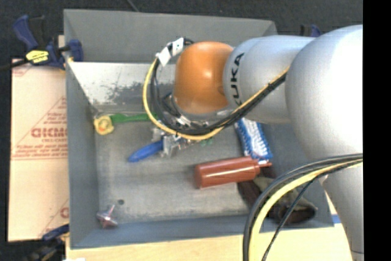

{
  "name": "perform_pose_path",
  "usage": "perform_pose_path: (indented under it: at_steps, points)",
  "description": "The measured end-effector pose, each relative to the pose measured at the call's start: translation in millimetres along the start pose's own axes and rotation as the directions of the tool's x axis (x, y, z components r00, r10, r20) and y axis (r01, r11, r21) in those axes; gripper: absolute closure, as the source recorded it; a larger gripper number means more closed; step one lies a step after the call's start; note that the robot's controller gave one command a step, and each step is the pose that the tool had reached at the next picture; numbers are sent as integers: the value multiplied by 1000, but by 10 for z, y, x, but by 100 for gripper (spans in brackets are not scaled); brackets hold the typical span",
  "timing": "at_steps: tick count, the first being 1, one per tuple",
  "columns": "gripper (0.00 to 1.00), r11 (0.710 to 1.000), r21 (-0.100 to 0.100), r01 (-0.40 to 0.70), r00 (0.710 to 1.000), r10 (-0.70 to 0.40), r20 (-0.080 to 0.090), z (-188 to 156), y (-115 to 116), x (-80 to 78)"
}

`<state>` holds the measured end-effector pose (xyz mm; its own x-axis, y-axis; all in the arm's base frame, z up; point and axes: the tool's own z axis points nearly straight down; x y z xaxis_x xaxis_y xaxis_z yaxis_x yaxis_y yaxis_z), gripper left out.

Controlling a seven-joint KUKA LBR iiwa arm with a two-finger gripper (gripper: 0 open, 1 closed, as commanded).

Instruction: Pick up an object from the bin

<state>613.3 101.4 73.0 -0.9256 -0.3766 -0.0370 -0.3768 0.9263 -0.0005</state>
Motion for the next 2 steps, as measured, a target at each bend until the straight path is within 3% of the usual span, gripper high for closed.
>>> perform_pose_path:
  at_steps: [1,2]
  points:
    - [100,1000,-1,25,1000,-25,3,25,108,-416]
    - [100,1000,-1,22,1000,-22,2,25,109,-416]
